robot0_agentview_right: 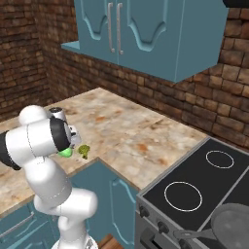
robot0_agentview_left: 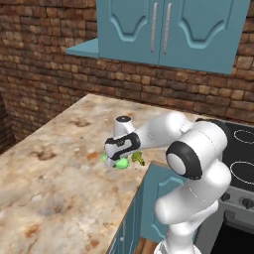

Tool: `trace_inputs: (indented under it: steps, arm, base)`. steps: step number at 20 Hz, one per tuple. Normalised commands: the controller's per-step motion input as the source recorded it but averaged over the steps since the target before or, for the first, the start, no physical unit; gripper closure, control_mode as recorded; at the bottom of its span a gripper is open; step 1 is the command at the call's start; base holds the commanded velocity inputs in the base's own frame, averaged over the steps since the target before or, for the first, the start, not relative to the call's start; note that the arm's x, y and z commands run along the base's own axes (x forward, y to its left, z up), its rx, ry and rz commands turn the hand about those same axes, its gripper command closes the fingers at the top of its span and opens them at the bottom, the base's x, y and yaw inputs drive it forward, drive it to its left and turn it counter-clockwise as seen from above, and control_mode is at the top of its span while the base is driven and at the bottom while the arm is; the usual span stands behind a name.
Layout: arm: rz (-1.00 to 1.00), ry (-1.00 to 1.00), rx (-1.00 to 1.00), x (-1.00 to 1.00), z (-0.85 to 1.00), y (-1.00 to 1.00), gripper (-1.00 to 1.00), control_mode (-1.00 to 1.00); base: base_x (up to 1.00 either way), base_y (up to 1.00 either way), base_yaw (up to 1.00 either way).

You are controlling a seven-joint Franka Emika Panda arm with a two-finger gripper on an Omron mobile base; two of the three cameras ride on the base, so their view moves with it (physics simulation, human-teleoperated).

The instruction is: Put the corn and broccoli in the pan. Then turn on the front center burner and set the heat to medium.

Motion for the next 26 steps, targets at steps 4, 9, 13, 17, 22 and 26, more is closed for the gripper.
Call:
trace_inputs:
  steps: [4, 9, 13, 17, 22, 26]
  arm:
    - [-0.08, -0.13, 0.00, -0.55, 0.45, -0.07, 1.00, -1.00]
    - [-0.16, -0.05, 0.01, -0.24, 0.47, -0.28, 1.00, -1.00]
    - [-0.26, 0.00, 0.00, 0.08, 0.22, -0.33, 1.00, -1.00]
    - [-0.33, 0.00, 0.00, 0.09, 0.11, -0.32, 1.00, -1.00]
    - [-0.26, 0.00, 0.00, -0.01, 0.17, -0.29, 1.00, -1.00]
    - [-0.06, 0.00, 0.04, -0.27, 0.34, -0.54, 1.00, -1.00]
  base:
    - [0.00, 0.00, 0.00]
    - [0.00, 0.00, 0.00]
    - [0.00, 0.00, 0.00]
    - [0.00, 0.00, 0.00]
    - [0.00, 0.00, 0.00]
    - [0.00, 0.00, 0.00]
